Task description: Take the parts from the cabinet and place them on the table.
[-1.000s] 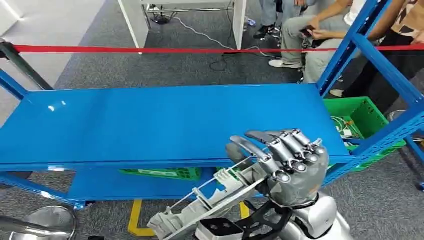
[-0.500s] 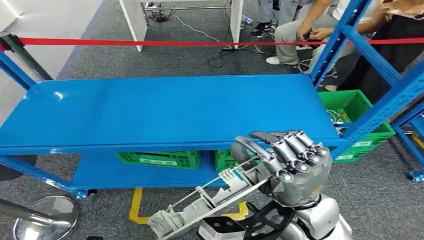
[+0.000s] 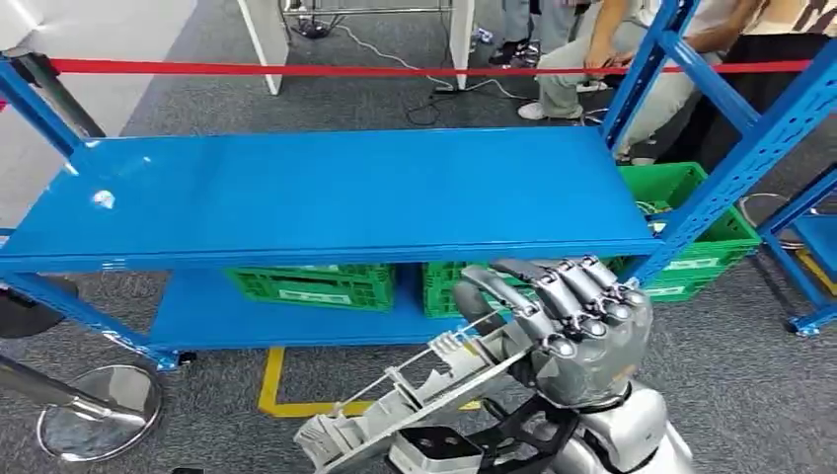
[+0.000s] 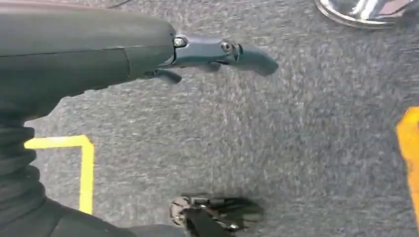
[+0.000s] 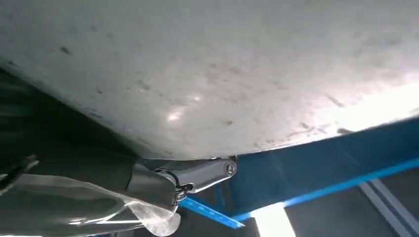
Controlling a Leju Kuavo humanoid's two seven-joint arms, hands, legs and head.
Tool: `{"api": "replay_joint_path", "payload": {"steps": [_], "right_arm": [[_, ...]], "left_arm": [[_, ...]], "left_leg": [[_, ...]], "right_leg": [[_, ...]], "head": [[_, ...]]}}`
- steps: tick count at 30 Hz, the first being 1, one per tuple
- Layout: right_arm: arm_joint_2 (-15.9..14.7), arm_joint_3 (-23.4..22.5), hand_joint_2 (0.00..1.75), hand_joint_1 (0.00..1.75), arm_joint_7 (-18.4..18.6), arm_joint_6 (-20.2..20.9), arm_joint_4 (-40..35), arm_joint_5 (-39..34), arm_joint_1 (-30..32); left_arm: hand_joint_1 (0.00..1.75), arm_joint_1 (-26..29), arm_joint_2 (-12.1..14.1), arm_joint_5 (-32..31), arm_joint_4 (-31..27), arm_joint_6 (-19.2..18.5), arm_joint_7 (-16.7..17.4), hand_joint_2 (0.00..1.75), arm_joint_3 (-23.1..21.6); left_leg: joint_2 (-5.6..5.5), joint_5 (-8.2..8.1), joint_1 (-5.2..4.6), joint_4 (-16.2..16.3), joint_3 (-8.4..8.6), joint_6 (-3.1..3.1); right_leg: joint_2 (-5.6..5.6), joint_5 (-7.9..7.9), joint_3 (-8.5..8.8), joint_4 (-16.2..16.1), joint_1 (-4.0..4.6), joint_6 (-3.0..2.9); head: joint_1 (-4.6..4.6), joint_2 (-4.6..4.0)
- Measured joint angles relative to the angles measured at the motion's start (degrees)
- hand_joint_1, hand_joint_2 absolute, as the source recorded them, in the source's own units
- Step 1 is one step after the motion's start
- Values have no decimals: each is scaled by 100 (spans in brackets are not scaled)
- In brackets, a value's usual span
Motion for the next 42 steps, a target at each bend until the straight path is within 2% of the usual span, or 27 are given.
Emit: {"api": "replay_joint_path", "payload": {"steps": [1, 2, 4, 6, 8, 10, 11, 12, 13, 16, 17, 18, 20, 21, 22, 24, 26, 28, 32, 33, 34, 36, 37, 38, 39, 41, 42], "right_arm": [[0, -4, 175, 175, -2, 0, 0, -7, 11], [0, -11, 175, 175, -7, 0, 0, -18, 16], [0, -31, 175, 175, 9, 0, 0, -44, 28], [0, -55, 175, 175, 46, 0, 0, -64, 56], [0, -87, 175, 175, 79, 0, 0, -59, 115], [0, -107, 175, 175, 85, 0, -2, -33, 145], [0, -116, 175, 175, 96, 0, -9, 8, 159], [0, -122, 175, 175, 112, -2, -24, 39, 166], [0, -122, 175, 175, 137, -2, -39, 74, 176], [0, -127, 175, 175, 201, -2, -46, 140, 219], [0, -129, 175, 175, 245, -2, -42, 155, 211], [2, -127, 175, 175, 330, -2, -33, 212, 210], [0, -131, 175, 175, 522, -2, -7, 355, 211], [0, -131, 175, 175, 598, -2, 11, 404, 211], [0, -129, 175, 175, 638, -2, 22, 426, 211], [0, -127, 175, 175, 700, -2, 46, 459, 214], [-2, -120, 175, 175, 772, -2, 50, 557, 212], [-7, -114, 175, 175, 861, -2, 55, 629, 208], [-37, -72, 175, 175, 1019, -2, 114, 695, 207], [-59, -59, 175, 175, 1051, -2, 135, 697, 207], [-70, -48, 175, 175, 1067, -2, 153, 697, 206], [-94, -35, 175, 175, 1075, -2, 188, 695, 203], [-105, -24, 175, 175, 1080, -2, 206, 695, 204], [-111, -15, 175, 175, 1082, -2, 225, 695, 205], [-116, -9, 175, 175, 1082, -2, 238, 695, 206], [-118, 11, 175, 175, 1115, -2, 251, 695, 202], [-118, 31, 175, 175, 1145, -2, 267, 690, 189]], "left_arm": [[0, 7, 2, 4, 2, 2, 0, 175, 0], [0, -2, 2, 4, 4, 7, 0, 175, 0], [0, -11, 2, -17, 4, 7, -4, 175, -6], [0, -11, 0, -44, 7, 7, -20, 175, -31], [0, -13, 2, -88, 7, 7, -20, 175, -52], [0, -14, 9, -142, 9, 9, -20, 175, -92], [0, -27, 9, -170, 15, 26, -11, 175, -122], [0, -38, 9, -186, 20, 39, 0, 175, -149], [0, -48, 11, -201, 26, 59, 2, 175, -166], [0, -59, 26, -214, 35, 103, 2, 175, -192], [0, -52, 46, -214, 37, 122, -23, 175, -195], [0, -43, 46, -221, 42, 133, -81, 175, -208], [0, -39, 48, -221, 44, 142, -136, 175, -242], [0, -50, 55, -227, 46, 140, -140, 175, -254], [0, -52, 55, -229, 46, 140, -140, 175, -273], [0, -53, 61, -234, 46, 127, -140, 175, -284], [0, -58, 63, -238, 48, 118, -138, 175, -297], [0, -79, 63, -260, 50, 101, -131, 175, -326], [0, -77, 74, -253, 61, 48, -85, 175, -328], [0, -88, 79, -247, 63, 37, -77, 175, -326], [0, -96, 85, -236, 63, 35, -72, 175, -326], [0, -97, 90, -236, 63, 22, -70, 175, -328], [0, -93, 90, -238, 63, 22, -70, 175, -328], [0, -90, 94, -236, 63, 20, -70, 175, -326], [0, -91, 96, -238, 63, 20, -68, 175, -328], [0, -95, 98, -236, 63, 20, -61, 175, -328], [0, -96, 98, -227, 66, 22, -42, 175, -328]], "left_leg": [[16, 86, 19, -41, -60, 68], [48, 156, 30, -56, -119, 120], [58, 288, 21, -55, -290, 197], [65, 431, -1, -41, -477, 213], [76, 569, -28, -25, -671, 208], [79, 679, -50, -6, -801, 192], [77, 741, -61, 10, -871, 177], [74, 780, -83, 31, -904, 153], [80, 836, -91, 42, -926, 125], [83, 997, -69, 3, -958, 27], [66, 943, -47, 36, -990, -9], [50, 609, -46, 179, -1055, -56], [46, -123, -8, 942, -1227, -115], [46, -372, 7, 1414, -1314, -137], [44, -430, 18, 1744, -1340, -152], [45, -129, 48, 1729, -1112, -174], [44, 198, 71, 887, -492, -183], [10, -38, 49, 33, 54, -146], [15, 69, 22, 0, -90, 50], [53, 141, 37, -11, -143, 122], [51, 200, 32, -11, -231, 174], [52, 341, 13, -2, -405, 205], [52, 420, -5, 8, -512, 215], [53, 484, -21, 12, -601, 215], [59, 553, -39, 14, -695, 215], [59, 684, -80, 16, -859, 211], [52, 745, -89, 17, -917, 201]], "right_leg": [[10, 32, -32, -13, 2, 38], [21, -143, -81, 55, -15, 47], [16, -901, -334, 703, -13, 80], [16, -1374, -472, 1542, -7, 105], [15, -1125, -332, 1781, -6, 96], [14, -730, 160, 1250, 4, 45], [13, -675, 629, 633, 17, -4], [5, -890, 1031, 63, 44, -45], [3, -993, 1256, -292, 42, -42], [14, -917, 1088, -283, 78, -127], [-16, -834, 1032, -297, 28, -179], [-18, -767, 956, -294, 32, -241], [-23, -634, 806, -283, 32, -265], [-27, -559, 756, -266, 33, -262], [-27, -489, 653, -235, 33, -255], [-27, -390, 441, -168, 26, -230], [-21, -326, 248, -54, 8, -184], [-14, -275, 120, 51, 30, -110], [-17, -81, 71, 9, 8, 57], [-5, -252, 27, 74, -13, 74], [-3, -573, -91, 282, -12, 88], [4, -1228, -333, 1117, -6, 114], [4, -1419, -426, 1564, -4, 119], [4, -1422, -437, 1813, -3, 114], [3, -1263, -336, 1844, 0, 94], [4, -804, 205, 1245, 15, 23], [5, -712, 580, 737, 35, -28]], "head": [[-9, 0], [-4, 0], [8, 0], [9, 0], [11, 0], [6, 0], [11, 0], [6, 0], [-11, 0], [0, 0], [11, 0], [-22, 0], [-44, 0], [-44, 0], [-44, 0], [-44, 0], [-44, 0], [-48, 0], [-37, 0], [-36, 0], [-17, 0], [-9, 0], [-9, 0], [-9, 0], [-13, 0], [-13, 0], [-13, 0]]}}
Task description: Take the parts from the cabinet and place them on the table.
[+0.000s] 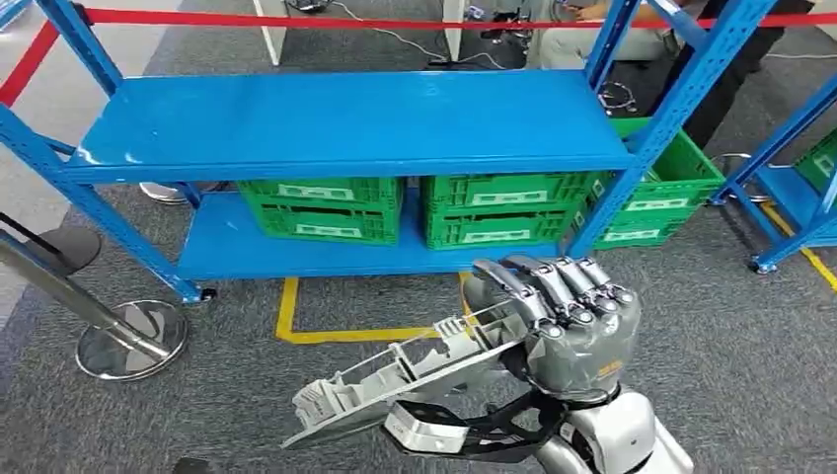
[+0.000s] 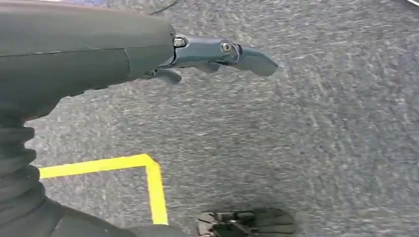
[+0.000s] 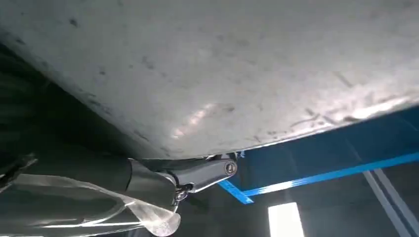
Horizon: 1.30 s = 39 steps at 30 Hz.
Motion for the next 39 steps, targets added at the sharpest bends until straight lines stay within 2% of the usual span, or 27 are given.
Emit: {"api": "replay_joint_path", "payload": {"steps": [1, 2, 4, 6, 7, 8, 10, 11, 12, 14, 16, 17, 18, 21, 22, 23, 25, 26, 27, 29, 31, 32, 33, 35, 37, 38, 39], "right_arm": [[-2, 20, 175, 175, 33, 0, 20, 0, -24], [-2, 48, 175, 175, 64, -2, 40, -2, -52], [-2, 94, 175, 175, 110, -2, 101, -7, -93], [-2, 133, 175, 175, 123, 0, 149, -7, -115], [-2, 151, 175, 175, 125, 0, 179, -7, -128], [-2, 160, 175, 175, 140, 0, 210, -11, -132], [-2, 197, 175, 175, 171, 0, 253, -35, -149], [-2, 199, 175, 175, 177, 0, 271, -50, -159], [-4, 201, 175, 175, 186, 0, 291, -52, -166], [-7, 210, 175, 175, 206, 0, 315, -52, -173], [-7, 223, 175, 175, 221, 0, 326, -44, -189], [-7, 227, 175, 175, 221, -2, 326, -37, -194], [-7, 227, 175, 175, 226, -2, 328, -33, -213], [-7, 243, 175, 175, 230, -2, 335, -24, -217], [-11, 249, 175, 175, 230, -2, 337, -17, -217], [-13, 254, 175, 175, 243, -2, 341, -15, -227], [-17, 265, 175, 175, 245, -2, 352, -13, -234], [-22, 271, 175, 175, 254, -2, 363, -13, -235], [-26, 275, 175, 175, 263, -2, 380, -13, -233], [-28, 286, 175, 175, 265, -2, 411, -13, -234], [-28, 293, 175, 175, 265, -2, 418, -13, -242], [-28, 297, 175, 175, 265, -2, 418, -15, -262], [-28, 306, 175, 175, 263, -2, 420, -13, -280], [-31, 308, 175, 175, 265, -2, 426, -15, -287], [-33, 308, 175, 175, 263, -2, 431, -20, -292], [-33, 310, 175, 175, 263, -2, 435, -28, -316], [-31, 315, 175, 175, 263, 0, 440, -37, -324]], "left_arm": [[0, 0, 0, 7, 2, 0, 13, 175, 0], [0, 0, 2, 4, 4, 2, 18, 175, 0], [0, 1, 26, -2, 7, 0, 18, 175, 0], [0, 10, 59, -11, 13, 0, 18, 175, -2], [0, 17, 92, -11, 15, 0, 16, 175, -2], [0, 32, 92, -2, 24, 0, 18, 175, 0], [0, 28, 96, 9, 26, 13, 16, 175, 0], [0, 22, 96, 9, 28, 24, 16, 175, 0], [0, 19, 96, 9, 31, 24, 18, 175, -2], [0, 20, 96, 11, 37, 26, 16, 175, -2], [0, 11, 96, 11, 37, 26, 7, 175, -9], [0, -4, 94, 11, 41, 24, 5, 175, -15], [0, -4, 92, 11, 42, 28, 2, 175, -28], [0, 6, 90, 11, 57, 31, 2, 175, -50], [0, 7, 83, 11, 63, 33, 2, 175, -52], [0, -7, 94, 11, 63, 39, 5, 175, -54], [0, -13, 94, 15, 68, 39, 5, 175, -65], [0, -10, 92, 13, 68, 39, 5, 175, -76], [0, -10, 92, 13, 72, 42, 5, 175, -85], [0, -13, 94, 15, 79, 50, 5, 175, -90], [0, -14, 92, 15, 81, 55, 7, 175, -92], [0, -14, 81, 15, 83, 55, 5, 175, -92], [0, -15, 72, 15, 85, 57, 5, 175, -92], [0, -16, 74, 15, 87, 59, 5, 175, -92], [0, 3, 68, 18, 92, 59, 7, 175, -94], [0, 1, 83, 33, 92, 61, 7, 175, -94], [0, -2, 83, 39, 92, 63, 5, 175, -96]], "left_leg": [[-1, 59, -2, 11, -31, -15], [-5, 113, -29, 19, -71, -47], [4, 250, 8, -34, -69, -98], [-15, 316, 4, -43, -132, -173], [-27, 96, 22, 30, -180, -229], [-27, -296, 35, 302, -253, -271], [-26, -965, 72, 1233, -467, -334], [-27, -1114, 83, 1651, -535, -354], [-26, -1084, 96, 1861, -519, -368], [-25, -757, 130, 1543, -158, -390], [-27, -502, 151, 476, 583, -389], [-45, -677, 142, 103, 807, -372], [-69, -676, 118, -58, 840, -324], [-65, -586, 92, -12, 759, -213], [-33, -504, 143, -79, 730, -123], [-18, -451, 128, -76, 666, -73], [-10, -348, 118, -70, 522, -26], [-6, -298, 110, -57, 448, -22], [4, -257, 100, -38, 380, -19], [11, -181, 75, -12, 260, -23], [1, -123, 50, 10, 177, -31], [-3, -93, 47, 20, 154, -40], [-1, -51, 25, 20, 114, -80], [0, 60, 64, 4, 79, -147], [-11, 166, 54, -32, 65, -216], [-36, 24, 66, 10, 13, -245], [-40, -293, 65, 197, -72, -279]], "right_leg": [[-2, -161, 392, -581, 34, -56], [1, -289, 702, -1042, 41, -61], [13, -232, 574, -1039, 73, -63], [-8, -112, 462, -1050, 43, -150], [-24, -50, 403, -1050, 31, -213], [-30, 17, 333, -1049, 29, -262], [-31, 161, 214, -1023, 32, -268], [-33, 231, 103, -993, 31, -263], [-33, 284, -2, -963, 29, -254], [-31, 372, -204, -889, 22, -220], [-20, 426, -359, -790, 7, -168], [-23, 451, -429, -764, 20, -130], [-27, 498, -469, -741, 30, -87], [-26, 635, -477, -790, 9, 27], [2, 600, -532, -795, -9, 45], [8, 381, -621, -669, -9, 65], [10, -270, -908, 181, -18, 110], [10, -495, -1037, 646, -18, 124], [10, -598, -1090, 975, -17, 128], [10, -391, -844, 887, -17, 104], [11, 2, -180, -58, -9, 31], [12, 33, 148, -593, 8, -19], [13, -99, 365, -864, 30, -48], [18, -25, 326, -930, 71, -62], [13, 83, 209, -958, 64, -134], [-29, 161, 230, -992, 22, -182], [-21, 217, 154, -994, 16, -239]], "head": [[-4, 0], [-2, 0], [13, 0], [15, 0], [18, 0], [-17, 0], [-30, 0], [-35, 0], [-35, 0], [-35, 0], [-39, 0], [-39, 0], [-26, 0], [-24, 0], [-35, 0], [-24, 0], [-2, 0], [-9, 0], [-4, 0], [-7, 0], [-7, 0], [-9, 0], [-22, 0], [-15, 0], [-11, 0], [2, 0], [-29, 0]]}}
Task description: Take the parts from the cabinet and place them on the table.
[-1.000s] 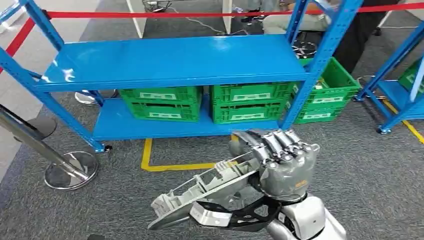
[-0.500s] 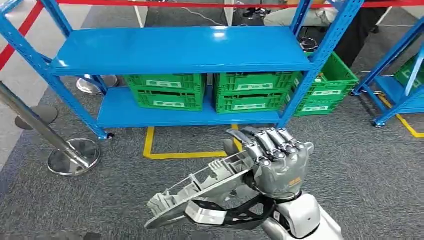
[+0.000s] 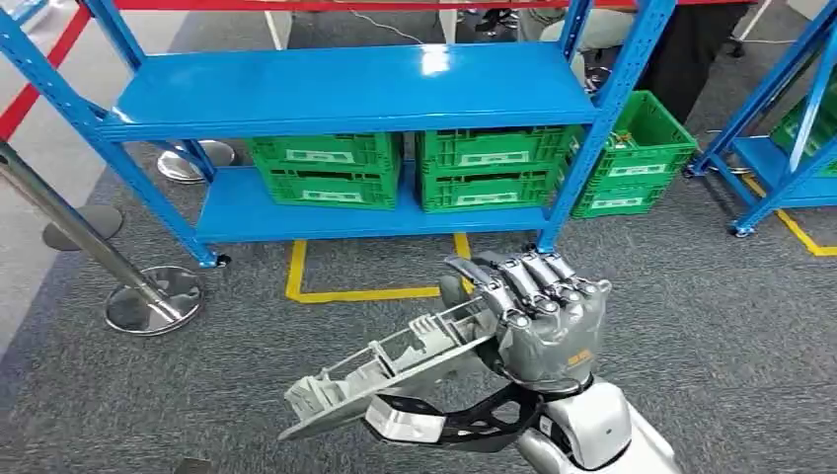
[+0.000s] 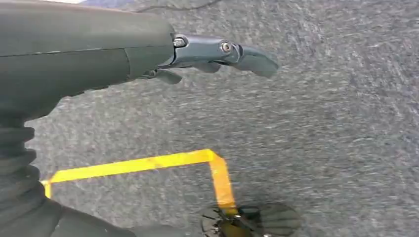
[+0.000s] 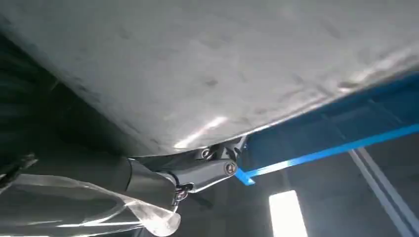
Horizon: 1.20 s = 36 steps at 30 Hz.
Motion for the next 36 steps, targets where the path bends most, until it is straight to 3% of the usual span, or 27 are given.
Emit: {"api": "replay_joint_path", "payload": {"steps": [2, 3, 5, 6, 8, 9, 10, 11, 13, 15, 16, 17, 19, 20, 21, 22, 24, 25, 26, 27, 29, 30, 31, 33, 34, 35, 36], "right_arm": [[0, 4, 175, 175, -2, -2, 9, -22, 1], [0, 2, 175, 175, -4, -2, 22, -35, -3], [0, 9, 175, 175, -7, 0, 39, -37, -5], [0, 13, 175, 175, -9, 0, 50, -37, -5], [0, 20, 175, 175, -11, -2, 57, -37, -7], [0, 20, 175, 175, -11, -2, 57, -37, -8], [0, 20, 175, 175, -11, -2, 54, -37, -7], [0, 20, 175, 175, -15, -2, 54, -37, -18], [0, 22, 175, 175, -17, -2, 54, -37, -34], [-2, 26, 175, 175, -20, -2, 59, -39, -37], [-2, 33, 175, 175, -17, -2, 63, -39, -37], [-4, 44, 175, 175, -17, -2, 65, -37, -43], [-4, 61, 175, 175, 2, -2, 87, -37, -45], [-4, 68, 175, 175, 2, -2, 96, -35, -45], [-4, 77, 175, 175, 2, -2, 103, -35, -44], [-4, 83, 175, 175, 2, -2, 105, -33, -43], [-4, 92, 175, 175, 7, -2, 105, -33, -52], [-4, 96, 175, 175, 7, -2, 105, -33, -60], [-4, 103, 175, 175, 7, -2, 103, -33, -81], [-4, 105, 175, 175, 7, -4, 98, -22, -88], [-6, 107, 175, 175, 9, -4, 103, -24, -90], [-4, 105, 175, 175, 9, -4, 103, -24, -85], [-4, 107, 175, 175, 7, -2, 105, -24, -93], [-4, 107, 175, 175, 9, -2, 105, -17, -90], [-4, 105, 175, 175, 7, -2, 105, -11, -87], [-4, 105, 175, 175, 9, -2, 105, -4, -82], [-4, 103, 175, 175, 9, -2, 105, 4, -80]], "left_arm": [[0, 2, 9, 13, 0, 0, 0, 175, 0], [0, 1, 22, 13, 2, -2, -2, 175, 0], [0, 2, 31, 9, 9, -7, -9, 175, -2], [0, 1, 39, 7, 15, -13, -13, 175, -2], [0, -1, 70, 0, 20, -22, -17, 175, -2], [0, -6, 81, 0, 20, -24, -17, 175, -2], [0, -20, 96, 0, 22, -24, -20, 175, -4], [0, -28, 103, -2, 22, -26, -33, 175, -7], [0, -23, 103, 0, 31, -28, -48, 175, -9], [0, -13, 103, 2, 42, -28, -50, 175, -11], [0, -20, 107, 13, 52, -28, -50, 175, -9], [0, -23, 116, 20, 52, -28, -52, 175, -9], [0, -22, 120, 20, 66, -28, -59, 175, -9], [0, -22, 125, 20, 72, -28, -63, 175, -9], [0, -22, 129, 24, 77, -26, -63, 175, -9], [0, -22, 133, 26, 83, -26, -66, 175, -9], [0, -24, 133, 26, 90, -26, -66, 175, -9], [0, -29, 133, 26, 96, -26, -68, 175, -9], [0, -28, 133, 26, 96, -26, -68, 175, -9], [0, -28, 129, 26, 101, -26, -70, 175, -9], [0, -29, 133, 26, 103, -24, -76, 175, -11], [0, -9, 133, 26, 109, -24, -76, 175, -11], [0, -5, 149, 29, 109, -24, -76, 175, -11], [0, 10, 151, 33, 114, -24, -79, 175, -11], [0, 8, 149, 42, 116, -24, -79, 175, -11], [0, 8, 151, 75, 120, -24, -79, 175, -13], [0, 6, 151, 110, 122, -24, -79, 175, -13]], "left_leg": [[4, -693, 44, 830, -187, -64], [4, -896, 49, 1254, -255, -81], [4, -897, 52, 1583, -246, -98], [4, -771, 54, 1607, -178, -102], [4, -309, 55, 1142, 258, -85], [2, -209, 55, 642, 621, -63], [-3, -452, 50, 106, 941, -31], [-11, -575, 26, -299, 1177, 5], [-13, -503, 0, -255, 1095, 58], [10, -356, 26, -314, 978, 163], [47, -266, 42, -311, 923, 211], [46, -195, 41, -311, 824, 266], [53, -32, 34, -307, 620, 284], [56, 48, 34, -294, 516, 280], [63, 127, 34, -286, 406, 269], [70, 199, 34, -277, 305, 257], [73, 328, 35, -248, 116, 227], [67, 393, 35, -224, 66, 205], [59, 439, 16, -206, 20, 171], [50, 496, 9, -189, 2, 139], [57, 649, 42, -247, -13, 71], [46, 725, 31, -278, -33, 21], [21, 665, 58, -248, -87, -7], [13, -101, 64, 237, -223, -65], [14, -443, 71, 661, -304, -89], [15, -666, 75, 1106, -373, -107], [15, -702, 75, 1480, -412, -117]], "right_leg": [[-8, 115, -165, 16, 9, -28], [-12, 170, -251, 34, 13, -24], [-16, 233, -365, 73, 13, -17], [-17, 269, -440, 102, 14, -15], [-14, 359, -655, 206, 13, -5], [-5, 402, -749, 257, 13, 11], [-2, 444, -809, 293, 19, 41], [-1, 489, -837, 319, 38, 73], [-12, 622, -837, 249, 13, 139], [17, 744, -865, 214, 28, 210], [36, 493, -958, 294, 9, 245], [36, 123, -1057, 519, 2, 260], [34, -602, -1193, 1400, -14, 302], [33, -742, -1238, 1807, -14, 320], [33, -672, -1211, 2069, -16, 329], [33, -458, -1089, 2079, -18, 332], [33, -26, -560, 1536, -25, 314], [34, -27, -146, 995, -28, 292], [36, -328, 269, 384, -16, 268], [45, -494, 568, -91, -2, 253], [44, -429, 400, -7, 33, 209], [39, -361, 335, 2, 36, 148], [12, -263, 262, -17, -16, 71], [5, -142, 116, -22, -6, -20], [4, -61, 54, -15, 0, -36], [-4, 12, -40, -13, 7, -36], [-10, 81, -129, -2, 10, -32]], "head": [[-2, 0], [-6, 0], [-4, 0], [-6, 0], [-8, 0], [-9, 0], [-11, 0], [4, 0], [-4, 0], [-4, 0], [-14, 0], [27, 0], [39, 0], [42, 0], [44, 0], [42, 0], [44, 0], [42, 0], [48, 0], [35, 0], [68, 0], [61, 0], [66, 0], [-15, 0], [-4, 0], [-13, 0], [-4, 0]]}}
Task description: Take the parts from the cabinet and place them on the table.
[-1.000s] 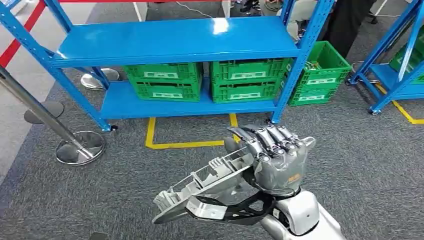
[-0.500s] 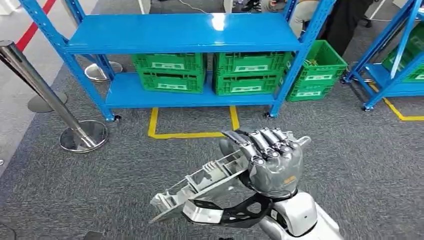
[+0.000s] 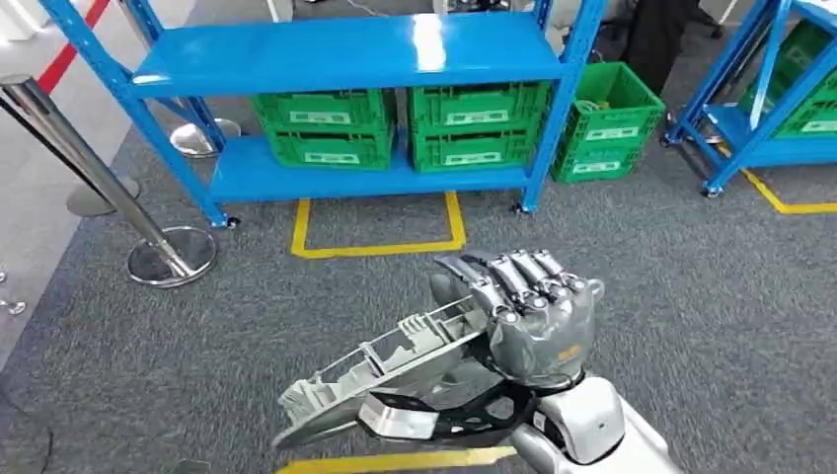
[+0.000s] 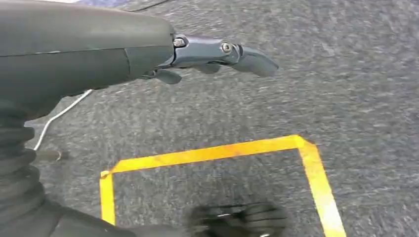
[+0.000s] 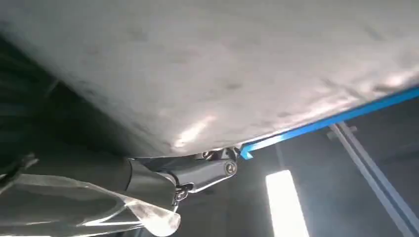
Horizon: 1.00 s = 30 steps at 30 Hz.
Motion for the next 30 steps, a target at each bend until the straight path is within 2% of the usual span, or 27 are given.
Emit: {"api": "replay_joint_path", "payload": {"steps": [1, 2, 3, 4, 5, 6, 7, 9, 10, 11, 12, 14, 15, 16, 17, 18, 20, 21, 22, 23, 24, 25, 28, 30], "right_arm": [[0, 0, 175, 175, 2, 0, 4, 2, 5], [0, 0, 175, 175, 7, 0, 4, 9, 5], [0, 0, 175, 175, 7, 0, 4, 20, 6], [0, 0, 175, 175, 7, 0, 4, 20, 6], [0, 0, 175, 175, 7, 0, 4, 22, 4], [0, 0, 175, 175, 7, 0, 2, 26, 1], [0, -2, 175, 175, 9, 0, 2, 28, 1], [0, 0, 175, 175, 9, 0, 2, 31, -5], [0, 11, 175, 175, 7, 0, 2, 31, 0], [0, 13, 175, 175, 9, 0, 2, 26, 4], [0, 13, 175, 175, 7, 0, 2, 24, -3], [0, 15, 175, 175, 9, 0, 4, 17, 9], [-2, 20, 175, 175, 9, 0, 6, 17, 15], [-2, 22, 175, 175, 7, 0, 11, 17, 17], [-2, 26, 175, 175, 9, 0, 18, 17, 17], [-2, 33, 175, 175, 9, 0, 20, 17, 16], [-2, 39, 175, 175, 7, 0, 20, 17, 9], [-2, 44, 175, 175, 9, 0, 20, 17, -1], [-2, 48, 175, 175, 9, 0, 17, 17, -3], [-2, 48, 175, 175, 9, 0, 17, 15, 5], [-2, 48, 175, 175, 9, 0, 20, 15, 13], [-2, 48, 175, 175, 9, 0, 22, 17, 12], [-2, 48, 175, 175, 13, 0, 22, 15, 3], [-2, 50, 175, 175, 17, -2, 22, 15, 2]], "left_arm": [[0, 3, 4, 24, 2, 0, 0, 175, 0], [0, 8, 13, 41, 2, 0, 0, 175, 2], [0, 8, 17, 44, 2, 0, 0, 175, 4], [0, 6, 22, 44, 2, 0, 0, 175, 4], [0, 0, 31, 46, 2, 0, 0, 175, 4], [0, -6, 35, 46, 2, 0, 0, 175, 4], [0, -16, 33, 46, 2, -2, 0, 175, 4], [0, -7, 31, 48, 9, -29, -7, 175, 4], [0, 6, 28, 66, 15, -66, -7, 175, 4], [0, 4, 22, 83, 24, -94, -7, 175, 4], [0, 4, 33, 103, 24, -107, -7, 175, 7], [0, 6, 37, 109, 24, -122, -7, 175, 11], [0, 12, 39, 111, 26, -129, -7, 175, 11], [0, 20, 39, 118, 28, -147, -4, 175, 11], [0, 26, 39, 124, 33, -162, -4, 175, 11], [0, 28, 39, 155, 37, -168, -4, 175, 15], [0, 26, 39, 166, 42, -199, -2, 175, 28], [0, 25, 39, 170, 42, -212, -2, 175, 31], [0, 19, 39, 186, 42, -221, -2, 175, 33], [0, 20, 41, 194, 42, -225, -2, 175, 35], [0, 23, 55, 203, 42, -227, 2, 175, 35], [0, 26, 57, 205, 42, -227, 19, 175, 37], [0, 26, 55, 205, 44, -227, 31, 175, 37], [0, 25, 59, 205, 44, -227, 33, 175, 39]], "left_leg": [[-1, 161, 0, 187, 30, -2], [-1, 402, 0, 141, 155, 6], [-1, 623, -1, -138, 382, 26], [-1, 710, -2, -535, 666, 52], [-5, 607, -6, -1190, 1140, 98], [-5, 373, -30, -1698, 1474, 129], [-2, 291, -32, -1824, 1511, 159], [-3, 339, -62, -1802, 1451, 219], [5, 404, -41, -1841, 1431, 275], [35, 453, -22, -1851, 1408, 310], [36, 489, -19, -1847, 1355, 357], [41, 573, -25, -1840, 1230, 379], [41, 608, -28, -1830, 1172, 374], [41, 638, -28, -1825, 1126, 369], [41, 661, -28, -1823, 1098, 361], [40, 678, -28, -1822, 1084, 346], [35, 693, -28, -1810, 1084, 321], [35, 703, -55, -1799, 1060, 285], [33, 711, -73, -1746, 1008, 261], [35, 706, -80, -1725, 974, 259], [35, 736, -81, -1715, 949, 365], [35, 732, -77, -1714, 946, 379], [29, 767, -64, -1721, 937, 345], [29, 783, -62, -1723, 925, 316]], "right_leg": [[-2, 64, -92, 10, 2, 10], [-1, 121, -182, 27, 3, 24], [2, 171, -274, 54, 4, 41], [4, 208, -337, 80, 5, 55], [7, 245, -380, 121, 5, 79], [9, 261, -419, 162, 36, 106], [1, 291, -430, 172, 35, 146], [-6, 385, -444, 153, 10, 205], [-3, 406, -464, 153, 19, 248], [22, 294, -562, 236, 1, 273], [26, 47, -671, 494, -2, 292], [29, -505, -1063, 1515, -20, 333], [29, -676, -1215, 1936, -19, 345], [29, -714, -1246, 2113, -20, 351], [28, -624, -1121, 1991, -20, 348], [28, -432, -843, 1598, -20, 336], [27, -25, -140, 466, -20, 292], [28, -118, 34, 172, -3, 266], [33, -113, 75, 70, -7, 246], [42, -85, 37, 79, -22, 242], [42, -81, 18, 95, -11, 251], [41, -77, 8, 99, -1, 245], [36, -78, -19, 139, 13, 226], [36, -76, -43, 164, 18, 188]], "head": [[-11, 0], [-2, 0], [-7, 0], [-6, 0], [-6, 0], [-5, 0], [5, 0], [2, 0], [0, 0], [-4, 0], [41, 0], [46, 0], [52, 0], [50, 0], [53, 0], [50, 0], [53, 0], [48, 0], [48, 0], [31, 0], [35, 0], [33, 0], [35, 0], [35, 0]]}}
